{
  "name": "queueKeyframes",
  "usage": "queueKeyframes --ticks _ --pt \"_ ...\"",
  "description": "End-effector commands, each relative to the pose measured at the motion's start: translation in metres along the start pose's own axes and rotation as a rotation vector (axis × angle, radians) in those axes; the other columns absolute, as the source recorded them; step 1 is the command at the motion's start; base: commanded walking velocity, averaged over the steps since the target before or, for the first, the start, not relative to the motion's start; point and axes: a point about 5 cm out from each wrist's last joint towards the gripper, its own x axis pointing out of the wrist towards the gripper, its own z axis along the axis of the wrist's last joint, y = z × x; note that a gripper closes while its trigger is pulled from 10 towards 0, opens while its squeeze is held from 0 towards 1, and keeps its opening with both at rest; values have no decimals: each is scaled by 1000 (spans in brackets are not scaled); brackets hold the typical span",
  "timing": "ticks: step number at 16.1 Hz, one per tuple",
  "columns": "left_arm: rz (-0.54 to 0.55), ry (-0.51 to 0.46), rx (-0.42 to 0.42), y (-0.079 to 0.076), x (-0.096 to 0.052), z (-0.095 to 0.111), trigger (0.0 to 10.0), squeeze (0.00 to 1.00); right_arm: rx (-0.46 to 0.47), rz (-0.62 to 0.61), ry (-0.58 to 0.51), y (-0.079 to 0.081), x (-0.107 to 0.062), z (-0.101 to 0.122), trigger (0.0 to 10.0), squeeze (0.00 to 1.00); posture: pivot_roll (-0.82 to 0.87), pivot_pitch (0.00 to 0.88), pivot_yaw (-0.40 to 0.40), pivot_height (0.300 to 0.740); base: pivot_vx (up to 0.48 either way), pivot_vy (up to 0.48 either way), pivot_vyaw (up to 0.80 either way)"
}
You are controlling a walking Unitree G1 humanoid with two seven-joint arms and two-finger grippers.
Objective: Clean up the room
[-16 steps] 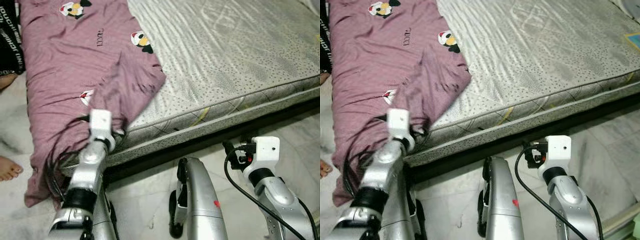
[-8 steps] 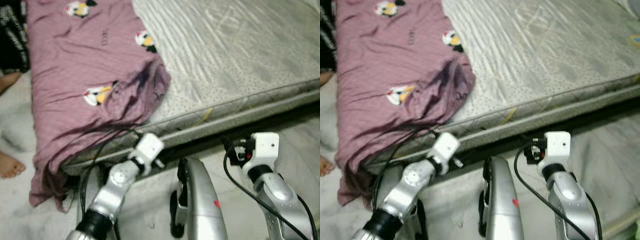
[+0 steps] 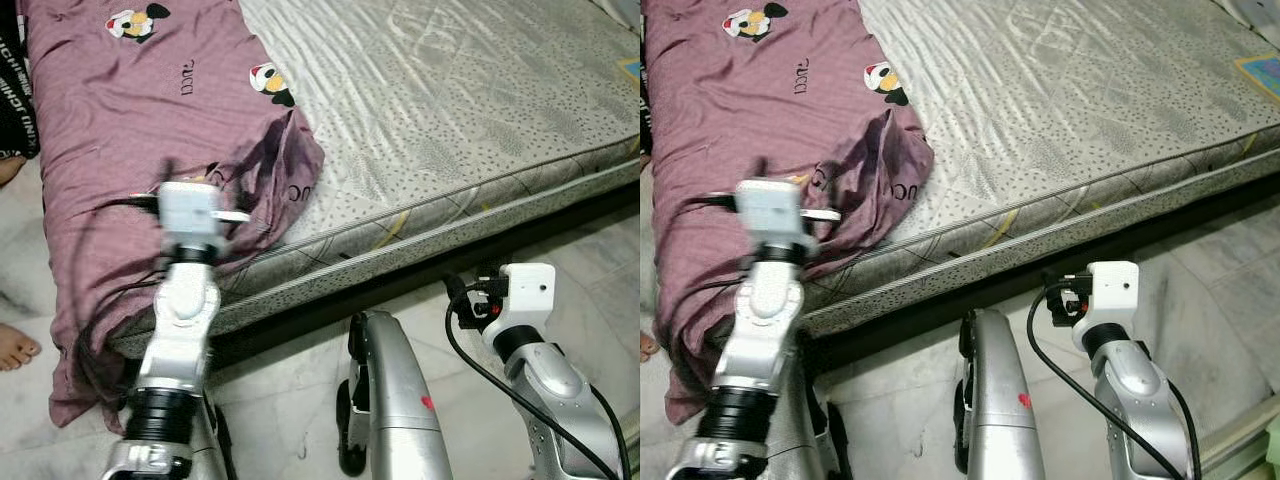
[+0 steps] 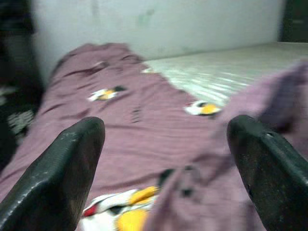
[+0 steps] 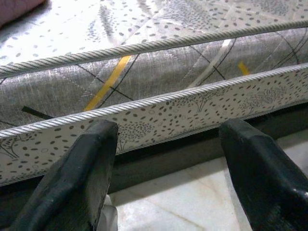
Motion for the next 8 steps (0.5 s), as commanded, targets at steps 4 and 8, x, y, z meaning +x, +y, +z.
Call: queueKeyframes --ticks 4,8 --pt "171 166 -29 31 9 -26 10000 0 -6 -15 4 -3 -6 -2 10000 0 -193 261 -67 494 0 0 0" --pt "305 293 -31 63 37 -42 10000 0 -9 -19 32 -9 -20 -1 10000 0 -226 315 -82 494 0 0 0"
